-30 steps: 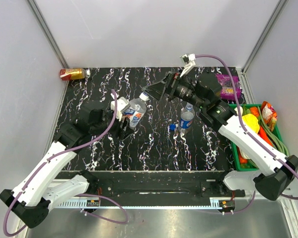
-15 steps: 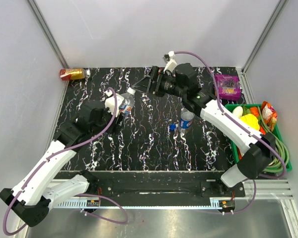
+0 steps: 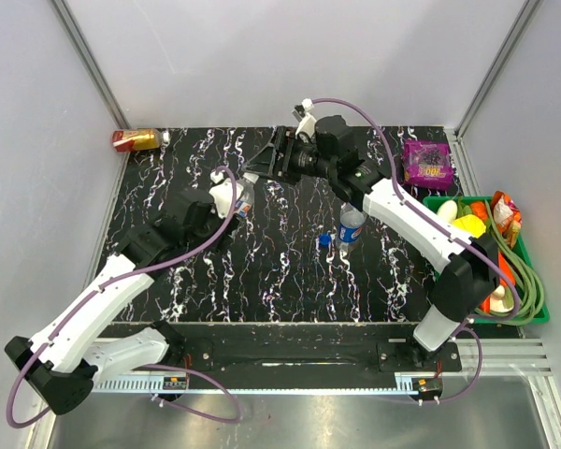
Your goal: Unscrew the bottle caps
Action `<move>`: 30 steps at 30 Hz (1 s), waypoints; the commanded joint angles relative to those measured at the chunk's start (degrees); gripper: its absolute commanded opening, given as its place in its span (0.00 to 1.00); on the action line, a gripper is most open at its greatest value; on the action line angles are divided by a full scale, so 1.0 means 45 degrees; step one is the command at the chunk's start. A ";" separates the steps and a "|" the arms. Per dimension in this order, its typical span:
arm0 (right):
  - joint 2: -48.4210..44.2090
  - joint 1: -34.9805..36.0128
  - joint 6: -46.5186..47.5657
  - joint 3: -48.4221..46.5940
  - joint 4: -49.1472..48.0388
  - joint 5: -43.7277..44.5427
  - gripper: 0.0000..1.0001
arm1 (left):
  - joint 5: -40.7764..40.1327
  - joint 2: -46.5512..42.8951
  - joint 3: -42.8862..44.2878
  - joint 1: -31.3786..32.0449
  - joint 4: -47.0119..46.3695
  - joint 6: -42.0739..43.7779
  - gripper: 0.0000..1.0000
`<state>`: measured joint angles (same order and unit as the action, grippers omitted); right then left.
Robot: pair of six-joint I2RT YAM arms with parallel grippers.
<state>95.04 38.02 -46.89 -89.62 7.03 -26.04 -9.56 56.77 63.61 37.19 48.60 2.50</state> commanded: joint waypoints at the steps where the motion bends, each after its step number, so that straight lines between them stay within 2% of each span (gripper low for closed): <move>1: 0.0245 -0.0051 -0.0243 -0.0669 -0.0155 -0.0424 0.70 | -0.0512 0.0020 0.0668 0.0115 -0.0253 -0.0302 0.06; 10: 0.0227 -0.0050 -0.0262 -0.0513 -0.0214 -0.0346 0.43 | -0.0433 0.0138 0.0688 0.0349 -0.0234 -0.0361 0.06; 13: 0.0168 -0.0051 -0.0282 -0.0494 -0.0272 -0.0365 0.17 | -0.0434 0.0001 0.0629 0.0368 -0.0369 -0.0439 0.06; 15: 0.0071 -0.0070 -0.0263 -0.0474 -0.0311 -0.0404 0.04 | -0.0453 -0.0058 0.0648 0.0388 -0.0370 -0.0439 0.06; 16: 0.0012 -0.0070 -0.0243 -0.0416 -0.0331 -0.0404 0.00 | -0.0453 -0.0077 0.0610 0.0388 -0.0370 -0.0439 0.06; 30: -0.1277 -0.0051 0.0244 0.0893 -0.1874 -0.0873 0.00 | 0.0093 -0.0136 0.0278 0.0407 -0.0585 -0.0946 0.06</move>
<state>94.06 37.74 -47.33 -85.86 3.84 -26.68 -9.93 57.36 64.14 39.00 48.45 0.93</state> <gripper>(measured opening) 0.242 0.626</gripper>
